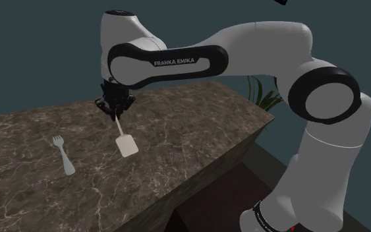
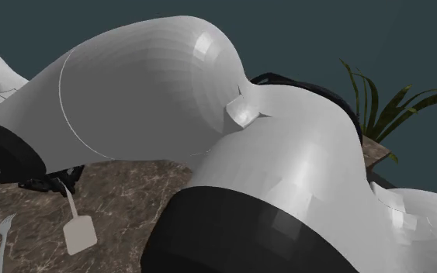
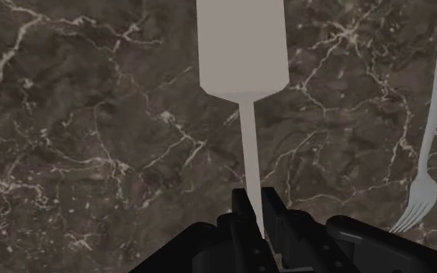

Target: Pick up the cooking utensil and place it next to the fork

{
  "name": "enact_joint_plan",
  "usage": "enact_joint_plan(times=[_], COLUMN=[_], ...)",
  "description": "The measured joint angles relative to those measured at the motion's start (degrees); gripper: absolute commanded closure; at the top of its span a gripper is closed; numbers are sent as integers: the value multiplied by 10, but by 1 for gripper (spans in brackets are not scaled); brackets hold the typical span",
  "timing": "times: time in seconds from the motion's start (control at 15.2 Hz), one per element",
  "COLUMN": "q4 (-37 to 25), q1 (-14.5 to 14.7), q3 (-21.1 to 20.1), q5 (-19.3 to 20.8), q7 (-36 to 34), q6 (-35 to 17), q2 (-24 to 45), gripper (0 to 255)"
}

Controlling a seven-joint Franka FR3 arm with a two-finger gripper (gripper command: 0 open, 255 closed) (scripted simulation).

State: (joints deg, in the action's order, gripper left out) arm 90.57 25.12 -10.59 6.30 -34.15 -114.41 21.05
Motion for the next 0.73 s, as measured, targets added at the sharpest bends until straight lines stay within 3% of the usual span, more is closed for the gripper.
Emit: enact_joint_plan(times=[0.73], q4=[36], q1=[5], q3=[2], q5=[9], q7=[-12], q6=[-66], q2=[31], gripper=[255])
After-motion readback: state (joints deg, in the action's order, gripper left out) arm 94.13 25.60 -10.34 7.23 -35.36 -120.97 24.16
